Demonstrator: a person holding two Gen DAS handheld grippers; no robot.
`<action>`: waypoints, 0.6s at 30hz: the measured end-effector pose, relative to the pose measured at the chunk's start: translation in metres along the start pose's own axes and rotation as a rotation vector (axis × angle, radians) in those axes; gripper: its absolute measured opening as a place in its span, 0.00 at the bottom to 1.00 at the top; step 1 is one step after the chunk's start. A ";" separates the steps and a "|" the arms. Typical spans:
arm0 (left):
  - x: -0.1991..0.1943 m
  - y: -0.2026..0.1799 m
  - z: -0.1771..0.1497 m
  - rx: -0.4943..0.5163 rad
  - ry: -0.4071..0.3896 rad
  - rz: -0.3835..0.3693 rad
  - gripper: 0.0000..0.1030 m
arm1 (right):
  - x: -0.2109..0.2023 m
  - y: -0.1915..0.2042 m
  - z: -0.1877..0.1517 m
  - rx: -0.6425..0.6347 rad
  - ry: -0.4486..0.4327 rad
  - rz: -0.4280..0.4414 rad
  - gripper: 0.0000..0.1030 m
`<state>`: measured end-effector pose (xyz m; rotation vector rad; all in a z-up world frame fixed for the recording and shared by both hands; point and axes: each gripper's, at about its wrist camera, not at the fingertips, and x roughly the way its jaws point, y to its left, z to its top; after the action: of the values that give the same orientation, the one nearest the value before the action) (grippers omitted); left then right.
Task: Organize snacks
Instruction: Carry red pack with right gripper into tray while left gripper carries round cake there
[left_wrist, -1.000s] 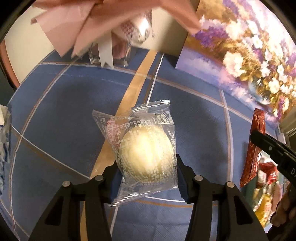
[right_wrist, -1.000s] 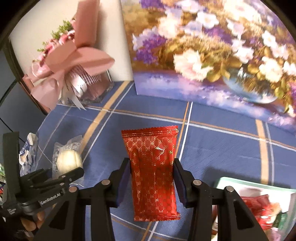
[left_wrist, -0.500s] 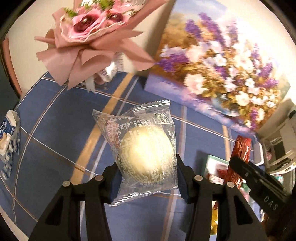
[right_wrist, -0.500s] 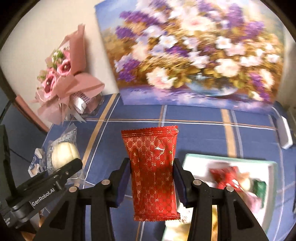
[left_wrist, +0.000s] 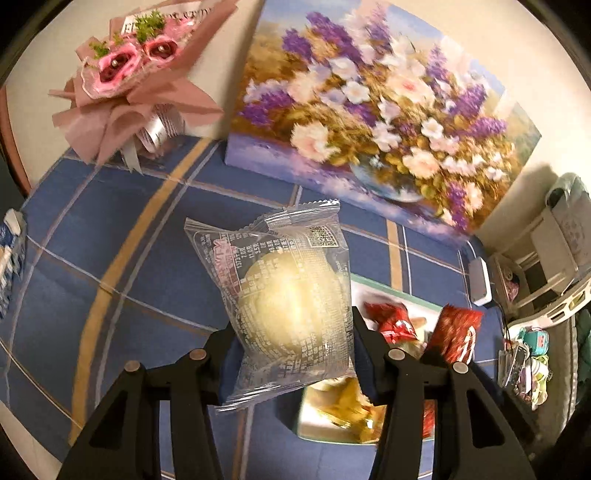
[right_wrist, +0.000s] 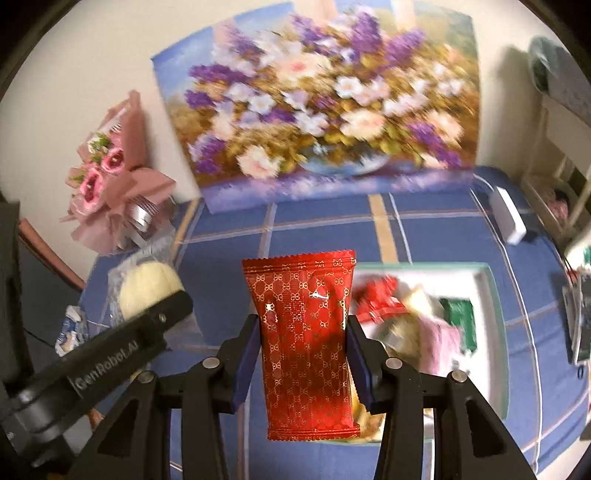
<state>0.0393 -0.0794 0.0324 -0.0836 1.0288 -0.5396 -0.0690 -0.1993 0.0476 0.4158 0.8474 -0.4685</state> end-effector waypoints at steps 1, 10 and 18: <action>0.004 -0.005 -0.006 -0.006 0.009 -0.002 0.52 | 0.001 -0.005 -0.004 0.002 0.009 -0.013 0.47; 0.036 -0.039 -0.035 0.007 0.072 0.025 0.52 | 0.018 -0.054 -0.018 0.058 0.093 -0.090 0.47; 0.050 -0.066 -0.038 0.026 0.070 0.042 0.52 | 0.039 -0.095 -0.013 0.119 0.154 -0.128 0.47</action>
<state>0.0021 -0.1525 -0.0064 -0.0201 1.0887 -0.5209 -0.1063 -0.2791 -0.0063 0.5140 1.0025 -0.6134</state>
